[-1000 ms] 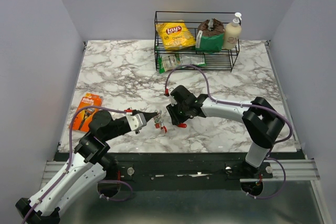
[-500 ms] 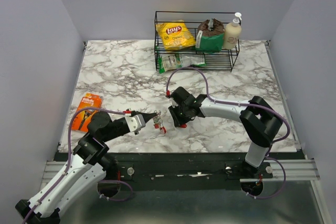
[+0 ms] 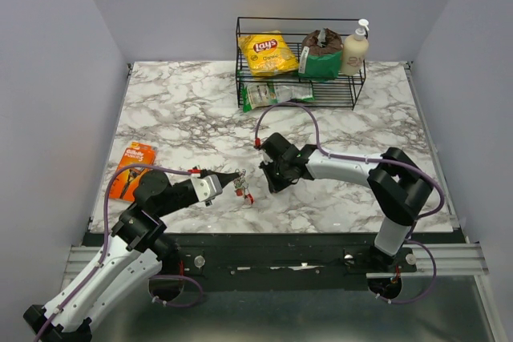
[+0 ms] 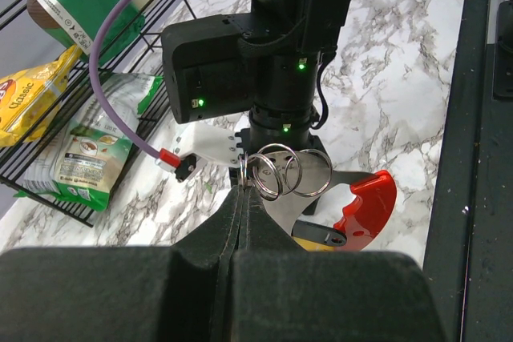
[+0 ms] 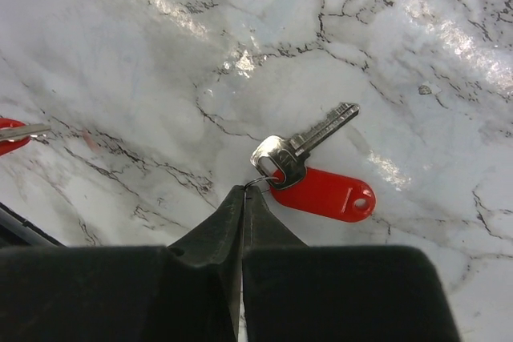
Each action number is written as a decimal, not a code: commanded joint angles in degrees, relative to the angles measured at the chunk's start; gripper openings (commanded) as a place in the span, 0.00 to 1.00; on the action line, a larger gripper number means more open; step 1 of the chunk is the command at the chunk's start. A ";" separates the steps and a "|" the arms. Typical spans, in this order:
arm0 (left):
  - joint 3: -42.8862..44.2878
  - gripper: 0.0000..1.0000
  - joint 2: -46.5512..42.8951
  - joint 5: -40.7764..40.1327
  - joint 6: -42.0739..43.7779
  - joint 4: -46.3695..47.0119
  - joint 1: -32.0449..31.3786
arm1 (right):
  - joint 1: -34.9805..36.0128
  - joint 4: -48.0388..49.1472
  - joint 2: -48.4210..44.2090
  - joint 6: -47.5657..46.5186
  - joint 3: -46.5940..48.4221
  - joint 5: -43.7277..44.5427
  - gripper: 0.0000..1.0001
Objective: Put the keys on the keyring
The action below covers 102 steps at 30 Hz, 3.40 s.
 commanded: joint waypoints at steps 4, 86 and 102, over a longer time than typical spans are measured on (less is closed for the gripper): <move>-0.04 0.00 -0.80 -0.32 0.28 1.72 -0.03 | -0.09 -0.48 -4.92 -1.15 -1.40 2.86 0.08; 0.49 0.00 -1.60 1.79 2.04 -1.97 -0.12 | 3.43 -6.37 -7.98 -3.34 4.23 10.16 0.01; 2.86 0.00 3.41 3.63 6.08 -6.28 -0.21 | 0.35 4.61 -26.89 -22.85 0.98 -5.56 0.00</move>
